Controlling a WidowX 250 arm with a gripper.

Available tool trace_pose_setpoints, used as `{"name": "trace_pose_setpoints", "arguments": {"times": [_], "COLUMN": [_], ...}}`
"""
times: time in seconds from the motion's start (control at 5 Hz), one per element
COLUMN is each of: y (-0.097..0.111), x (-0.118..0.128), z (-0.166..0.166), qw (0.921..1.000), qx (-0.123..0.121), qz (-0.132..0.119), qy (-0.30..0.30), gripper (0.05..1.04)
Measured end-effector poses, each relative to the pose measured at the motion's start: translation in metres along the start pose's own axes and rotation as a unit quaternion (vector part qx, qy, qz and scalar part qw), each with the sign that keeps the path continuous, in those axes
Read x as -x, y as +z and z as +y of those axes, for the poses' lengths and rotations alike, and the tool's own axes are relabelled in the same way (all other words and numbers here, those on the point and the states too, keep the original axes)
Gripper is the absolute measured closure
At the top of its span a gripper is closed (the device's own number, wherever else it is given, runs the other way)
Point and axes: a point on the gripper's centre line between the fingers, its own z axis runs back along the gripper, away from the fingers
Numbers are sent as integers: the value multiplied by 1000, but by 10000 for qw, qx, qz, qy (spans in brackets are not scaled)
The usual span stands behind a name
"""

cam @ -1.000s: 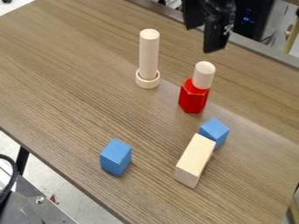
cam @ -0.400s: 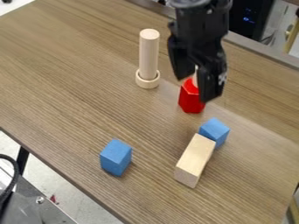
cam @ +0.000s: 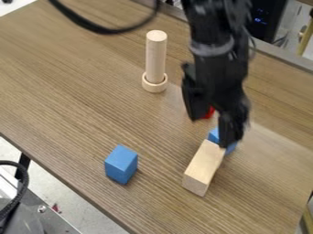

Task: Put the arch block on other side

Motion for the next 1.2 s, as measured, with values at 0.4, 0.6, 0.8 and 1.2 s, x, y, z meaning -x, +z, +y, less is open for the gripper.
{"name": "trace_pose_setpoints", "arguments": {"times": [0.4, 0.6, 0.8, 1.2], "y": [-37, -40, -40, -28], "x": [-3, -10, -11, -12], "z": [-18, -22, -21, -20], "qw": [9969, 9922, 9903, 9913], "qx": [-378, -670, -763, -826], "qz": [624, 797, 869, 776], "qy": [298, 691, 766, 671], "gripper": [86, 85, 85, 85]}}
